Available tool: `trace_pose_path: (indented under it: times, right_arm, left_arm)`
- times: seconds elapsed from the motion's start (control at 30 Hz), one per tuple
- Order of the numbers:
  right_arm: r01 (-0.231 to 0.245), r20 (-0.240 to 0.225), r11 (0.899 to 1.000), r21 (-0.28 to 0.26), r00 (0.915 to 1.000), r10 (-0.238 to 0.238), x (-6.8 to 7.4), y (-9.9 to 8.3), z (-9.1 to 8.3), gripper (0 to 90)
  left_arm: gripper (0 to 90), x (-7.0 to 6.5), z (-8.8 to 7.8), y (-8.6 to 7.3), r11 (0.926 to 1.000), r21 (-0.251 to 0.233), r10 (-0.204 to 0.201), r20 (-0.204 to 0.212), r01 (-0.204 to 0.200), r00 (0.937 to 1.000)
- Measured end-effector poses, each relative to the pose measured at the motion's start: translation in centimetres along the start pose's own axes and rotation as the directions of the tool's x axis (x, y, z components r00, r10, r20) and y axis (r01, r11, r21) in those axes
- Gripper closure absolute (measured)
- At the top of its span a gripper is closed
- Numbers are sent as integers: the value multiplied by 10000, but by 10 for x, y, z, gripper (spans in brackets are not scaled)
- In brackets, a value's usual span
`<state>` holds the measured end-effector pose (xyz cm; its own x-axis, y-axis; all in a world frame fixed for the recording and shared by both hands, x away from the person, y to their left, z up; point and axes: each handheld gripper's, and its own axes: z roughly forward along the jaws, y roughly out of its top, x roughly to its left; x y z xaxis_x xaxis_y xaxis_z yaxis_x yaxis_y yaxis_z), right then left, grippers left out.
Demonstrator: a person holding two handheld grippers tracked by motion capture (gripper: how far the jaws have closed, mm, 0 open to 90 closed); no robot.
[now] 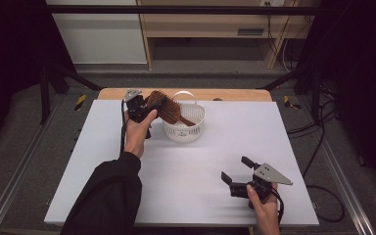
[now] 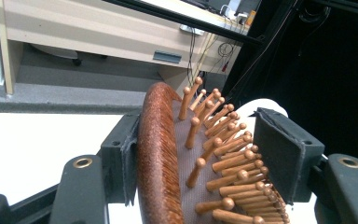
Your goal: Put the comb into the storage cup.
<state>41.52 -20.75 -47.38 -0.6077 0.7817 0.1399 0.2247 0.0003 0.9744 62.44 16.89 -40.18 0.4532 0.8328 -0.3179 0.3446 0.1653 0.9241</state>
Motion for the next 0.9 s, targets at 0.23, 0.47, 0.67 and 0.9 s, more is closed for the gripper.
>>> trace_pose_path:
  times: [0.23,0.47,0.67,0.9]
  right_arm:
    - [-9,-2,10000,11,10000,9,0,0,0,27]
    - [-3,-20,10000,41,10000,3,0,0,0,27]
    - [-9,-37,10000,52,10000,10,0,0,1,27]
    - [5,-79,10000,77,10000,-4,1,0,1,26]
  left_arm:
    - [324,3,-1,-2,10000,3,-34,-198,34,9998]
    - [298,3,-2,-3,10000,24,47,-291,-46,9996]
    - [250,3,-4,-4,9995,15,316,-352,-315,9989]
    - [115,3,-7,-3,9984,-208,509,-698,-525,9963]
